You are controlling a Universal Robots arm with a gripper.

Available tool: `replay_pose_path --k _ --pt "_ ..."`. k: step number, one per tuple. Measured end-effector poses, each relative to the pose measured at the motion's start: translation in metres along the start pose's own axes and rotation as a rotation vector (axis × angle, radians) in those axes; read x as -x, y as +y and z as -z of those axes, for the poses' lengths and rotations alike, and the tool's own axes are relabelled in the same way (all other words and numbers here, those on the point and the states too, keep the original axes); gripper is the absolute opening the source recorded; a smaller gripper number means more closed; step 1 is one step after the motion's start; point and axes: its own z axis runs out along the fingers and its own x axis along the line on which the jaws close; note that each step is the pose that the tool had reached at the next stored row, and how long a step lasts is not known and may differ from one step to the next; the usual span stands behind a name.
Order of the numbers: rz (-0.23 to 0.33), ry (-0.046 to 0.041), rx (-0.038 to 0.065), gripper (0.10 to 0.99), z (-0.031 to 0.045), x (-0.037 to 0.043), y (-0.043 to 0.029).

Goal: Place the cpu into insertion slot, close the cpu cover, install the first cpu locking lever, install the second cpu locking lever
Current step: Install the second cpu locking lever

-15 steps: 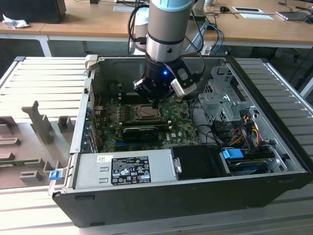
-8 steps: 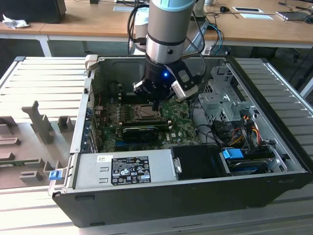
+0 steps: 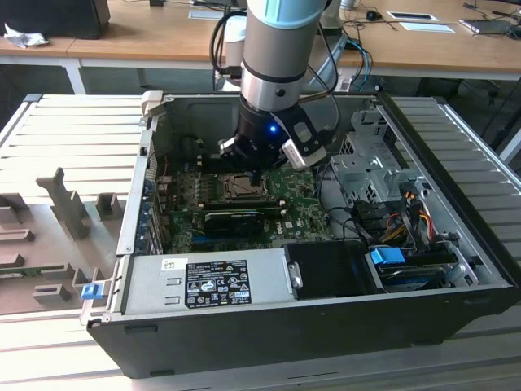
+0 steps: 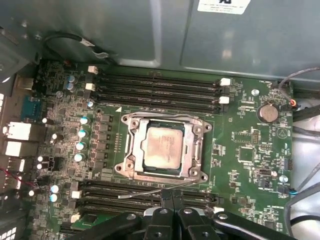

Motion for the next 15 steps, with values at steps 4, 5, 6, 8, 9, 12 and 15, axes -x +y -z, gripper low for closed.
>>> replay_pose_path --k 4,5,6,8,9,12,15 --pt "0.000 -0.0001 0.000 0.106 -0.0016 -0.0002 -0.0002" --pt "0.000 0.0000 0.000 0.106 -0.0022 -0.0002 -0.0003" --pt "0.000 0.0000 0.000 0.106 -0.0025 -0.0002 -0.0003" --pt "0.000 0.0000 0.000 0.106 -0.0032 -0.0002 -0.0004" --pt "0.000 0.0000 0.000 0.106 -0.0035 -0.0002 -0.0005" --pt "0.000 -0.0001 0.001 0.106 -0.0049 -0.0002 -0.0007" --pt "0.000 -0.0013 0.012 0.106 -0.0064 -0.0005 -0.0014"
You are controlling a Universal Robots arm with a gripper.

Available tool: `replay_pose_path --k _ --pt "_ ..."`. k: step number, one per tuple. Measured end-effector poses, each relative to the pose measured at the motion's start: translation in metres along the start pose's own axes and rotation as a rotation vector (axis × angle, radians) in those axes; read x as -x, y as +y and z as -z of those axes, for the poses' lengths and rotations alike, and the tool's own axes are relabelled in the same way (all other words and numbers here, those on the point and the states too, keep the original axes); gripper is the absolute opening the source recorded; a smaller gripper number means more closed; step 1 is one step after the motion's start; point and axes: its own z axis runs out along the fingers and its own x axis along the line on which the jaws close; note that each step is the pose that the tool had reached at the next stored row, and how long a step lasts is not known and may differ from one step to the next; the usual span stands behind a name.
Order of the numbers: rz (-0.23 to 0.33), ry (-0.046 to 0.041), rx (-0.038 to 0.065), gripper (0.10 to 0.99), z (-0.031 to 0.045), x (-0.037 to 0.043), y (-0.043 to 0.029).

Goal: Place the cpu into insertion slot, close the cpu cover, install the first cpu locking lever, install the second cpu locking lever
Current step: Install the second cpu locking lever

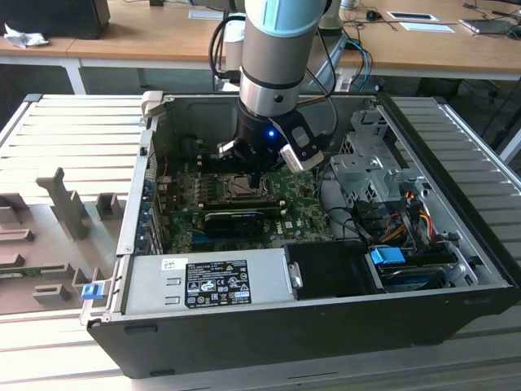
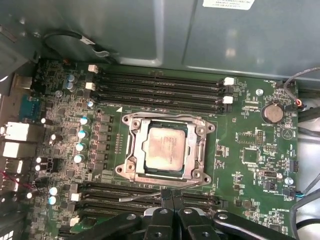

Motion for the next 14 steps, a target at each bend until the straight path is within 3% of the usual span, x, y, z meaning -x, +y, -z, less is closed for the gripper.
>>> replay_pose_path --k 2,6,8,10,11,14 --pt "0.000 -0.0003 0.002 0.106 -0.0021 -0.0009 -0.0014" --pt "0.002 0.0000 0.003 0.106 -0.0065 -0.0142 -0.0010" --pt "0.002 0.0000 0.003 0.106 -0.0072 -0.0149 -0.0010" --pt "0.002 0.0005 0.003 0.106 -0.0111 -0.0198 -0.0010" --pt "0.002 0.0006 0.003 0.106 -0.0150 -0.0263 -0.0009" --pt "0.003 0.0006 0.004 0.106 -0.0230 -0.0324 -0.0015"
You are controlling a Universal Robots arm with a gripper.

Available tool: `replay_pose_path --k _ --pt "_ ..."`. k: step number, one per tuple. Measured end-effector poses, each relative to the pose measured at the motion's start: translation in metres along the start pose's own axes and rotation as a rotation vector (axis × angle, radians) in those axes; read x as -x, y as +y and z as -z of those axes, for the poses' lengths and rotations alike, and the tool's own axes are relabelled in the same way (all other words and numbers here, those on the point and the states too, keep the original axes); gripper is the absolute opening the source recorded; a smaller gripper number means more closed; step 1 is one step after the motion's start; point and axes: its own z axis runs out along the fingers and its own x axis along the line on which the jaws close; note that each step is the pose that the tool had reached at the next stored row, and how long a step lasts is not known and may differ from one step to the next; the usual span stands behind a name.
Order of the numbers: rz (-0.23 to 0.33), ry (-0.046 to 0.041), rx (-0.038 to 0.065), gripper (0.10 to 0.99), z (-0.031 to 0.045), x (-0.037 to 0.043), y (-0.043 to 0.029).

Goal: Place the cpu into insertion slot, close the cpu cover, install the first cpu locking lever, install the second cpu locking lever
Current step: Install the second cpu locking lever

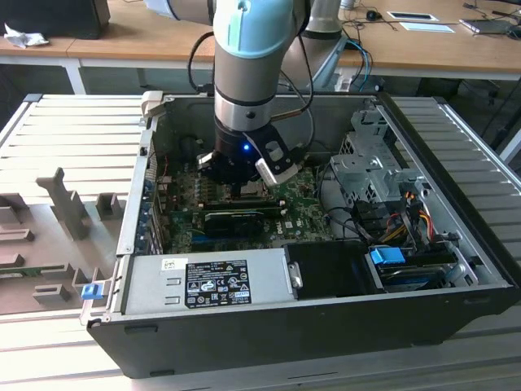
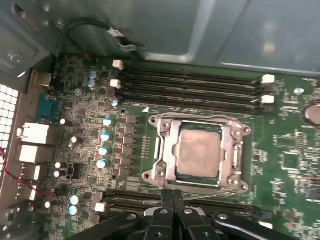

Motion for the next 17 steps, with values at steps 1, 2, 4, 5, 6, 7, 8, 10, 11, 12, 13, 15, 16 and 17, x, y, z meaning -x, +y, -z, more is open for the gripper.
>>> replay_pose_path --k 1,2,4,5,6,7,8,10,11,12,13,15,16,17 --pt "0.000 -0.0001 0.002 0.106 -0.0021 -0.0023 -0.0002" --pt "0.000 -0.0004 0.006 0.106 -0.0030 -0.0048 -0.0002" --pt "0.001 -0.0021 0.021 0.106 -0.0050 -0.0084 -0.0012" --pt "0.001 -0.0040 0.038 0.106 -0.0058 -0.0093 -0.0028" --pt "0.001 -0.0043 0.040 0.106 -0.0065 -0.0097 -0.0038" --pt "0.001 -0.0044 0.041 0.106 -0.0071 -0.0100 -0.0048" --pt "0.001 -0.0058 0.055 0.106 -0.0074 -0.0127 -0.0083" --pt "0.002 -0.0091 0.085 0.106 -0.0083 -0.0165 -0.0111" --pt "0.003 -0.0094 0.088 0.106 -0.0090 -0.0175 -0.0115" --pt "0.003 -0.0097 0.091 0.106 -0.0100 -0.0183 -0.0118" --pt "0.003 -0.0101 0.096 0.106 -0.0110 -0.0189 -0.0122" --pt "0.003 -0.0114 0.107 0.106 -0.0121 -0.0192 -0.0145" --pt "0.003 -0.0120 0.113 0.106 -0.0123 -0.0194 -0.0155" --pt "0.003 -0.0133 0.124 0.106 -0.0126 -0.0195 -0.0166"
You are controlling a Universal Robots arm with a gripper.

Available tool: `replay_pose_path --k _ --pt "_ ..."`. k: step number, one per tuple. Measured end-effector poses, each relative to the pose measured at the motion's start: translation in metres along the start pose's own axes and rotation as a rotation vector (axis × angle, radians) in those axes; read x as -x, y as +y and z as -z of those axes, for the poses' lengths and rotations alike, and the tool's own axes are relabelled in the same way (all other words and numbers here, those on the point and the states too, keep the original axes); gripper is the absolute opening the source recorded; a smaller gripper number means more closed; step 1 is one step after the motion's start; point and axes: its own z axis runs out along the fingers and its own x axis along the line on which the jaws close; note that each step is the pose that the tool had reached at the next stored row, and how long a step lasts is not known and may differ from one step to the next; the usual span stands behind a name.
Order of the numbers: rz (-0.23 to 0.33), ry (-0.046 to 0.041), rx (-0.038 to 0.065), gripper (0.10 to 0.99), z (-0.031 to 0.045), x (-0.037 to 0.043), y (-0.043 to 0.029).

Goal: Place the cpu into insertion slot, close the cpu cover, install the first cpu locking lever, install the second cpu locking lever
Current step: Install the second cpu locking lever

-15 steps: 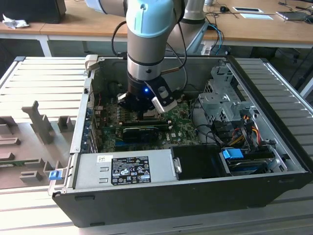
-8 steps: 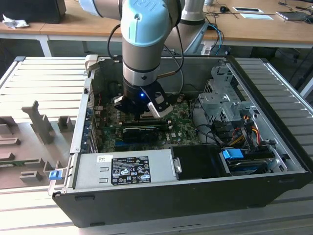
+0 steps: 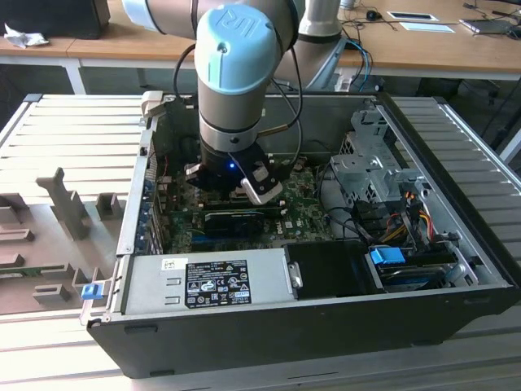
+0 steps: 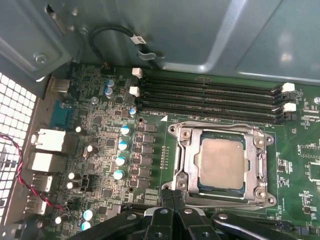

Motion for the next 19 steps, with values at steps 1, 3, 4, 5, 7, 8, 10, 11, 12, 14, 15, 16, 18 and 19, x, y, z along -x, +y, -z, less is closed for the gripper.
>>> replay_pose_path --k 1,3,4,5,7,8,10,11,12,14,15,16,18,19 --pt "-0.001 -0.0007 0.003 0.106 0.0001 -0.0001 -0.0013" --pt "-0.003 -0.0014 0.005 0.106 0.0007 -0.0006 -0.0043" --pt "-0.003 -0.0019 0.008 0.106 0.0001 -0.0015 -0.0046" --pt "-0.004 -0.0023 0.011 0.106 -0.0009 -0.0023 -0.0048" --pt "-0.003 -0.0028 0.016 0.106 -0.0026 -0.0029 -0.0053" --pt "-0.004 -0.0035 0.024 0.106 -0.0038 -0.0034 -0.0057" --pt "-0.003 -0.0057 0.042 0.106 -0.0060 -0.0034 -0.0063" --pt "-0.003 -0.0067 0.051 0.106 -0.0083 -0.0034 -0.0068" --pt "-0.003 -0.0069 0.053 0.106 -0.0091 -0.0034 -0.0071" --pt "-0.003 -0.0071 0.058 0.106 -0.0110 -0.0035 -0.0078" --pt "-0.003 -0.0073 0.061 0.106 -0.0119 -0.0035 -0.0080" --pt "-0.003 -0.0080 0.065 0.106 -0.0129 -0.0034 -0.0082" --pt "-0.002 -0.0093 0.075 0.106 -0.0146 -0.0033 -0.0087" --pt "-0.002 -0.0096 0.079 0.106 -0.0153 -0.0034 -0.0088"
